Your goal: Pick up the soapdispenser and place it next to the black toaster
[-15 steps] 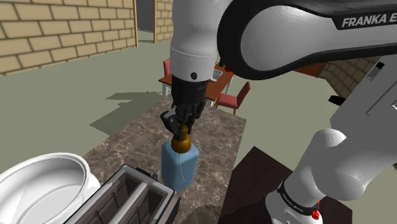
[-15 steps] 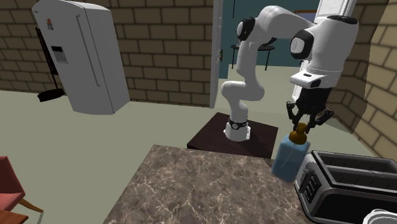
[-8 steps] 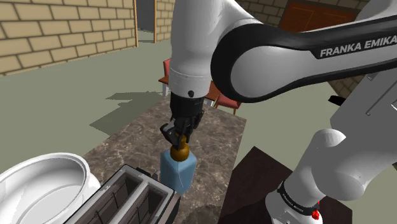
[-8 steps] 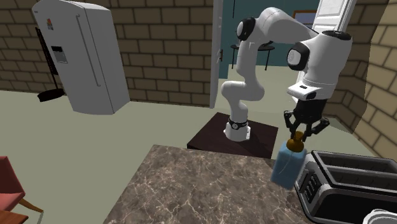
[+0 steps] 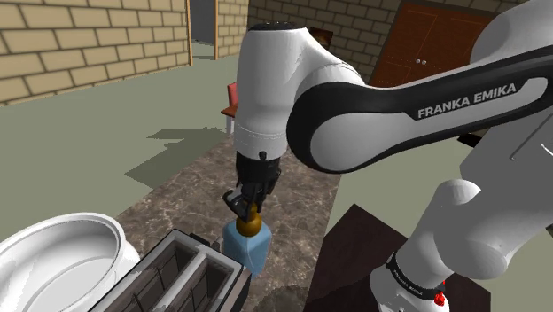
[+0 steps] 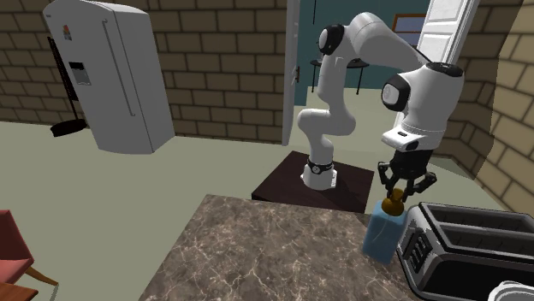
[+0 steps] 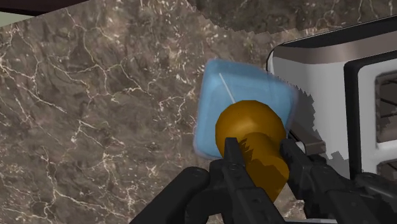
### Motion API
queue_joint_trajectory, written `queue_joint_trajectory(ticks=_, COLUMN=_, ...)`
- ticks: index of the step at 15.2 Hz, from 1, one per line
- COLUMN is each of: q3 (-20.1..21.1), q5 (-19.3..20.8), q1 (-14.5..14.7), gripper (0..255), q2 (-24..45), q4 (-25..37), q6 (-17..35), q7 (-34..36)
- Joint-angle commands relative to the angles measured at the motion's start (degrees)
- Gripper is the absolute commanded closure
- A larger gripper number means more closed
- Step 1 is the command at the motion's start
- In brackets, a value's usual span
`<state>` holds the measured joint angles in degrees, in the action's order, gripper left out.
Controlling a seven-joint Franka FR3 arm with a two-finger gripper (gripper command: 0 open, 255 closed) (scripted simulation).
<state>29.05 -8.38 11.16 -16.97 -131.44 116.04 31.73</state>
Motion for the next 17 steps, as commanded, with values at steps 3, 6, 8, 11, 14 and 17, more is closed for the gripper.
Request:
queue_joint_trajectory(ticks=3, q3=0.23, q5=0.06, q1=0.03, gripper=255, q2=0.35, q4=-0.57, q6=0.96, q7=0.2)
queue_joint_trajectory(ticks=6, q3=0.23, q5=0.06, q1=0.03, gripper=255, q2=0.35, q4=-0.56, q6=0.96, q7=0.2)
queue_joint_trajectory(ticks=8, q3=0.23, q5=0.06, q1=0.03, gripper=255, q2=0.35, q4=-0.56, q6=0.96, q7=0.2)
queue_joint_trajectory(ticks=11, q3=0.23, q5=0.07, q1=0.02, gripper=0, q2=0.36, q4=-0.55, q6=0.96, q7=0.21)
queue_joint_trajectory(ticks=14, q3=0.23, q5=0.07, q1=0.02, gripper=0, q2=0.36, q4=-0.55, q6=0.96, q7=0.21)
queue_joint_trajectory(ticks=17, q3=-0.64, q5=-0.15, q1=0.0, gripper=0, q2=-1.35, q4=3.85, q6=-5.04, q7=-0.16)
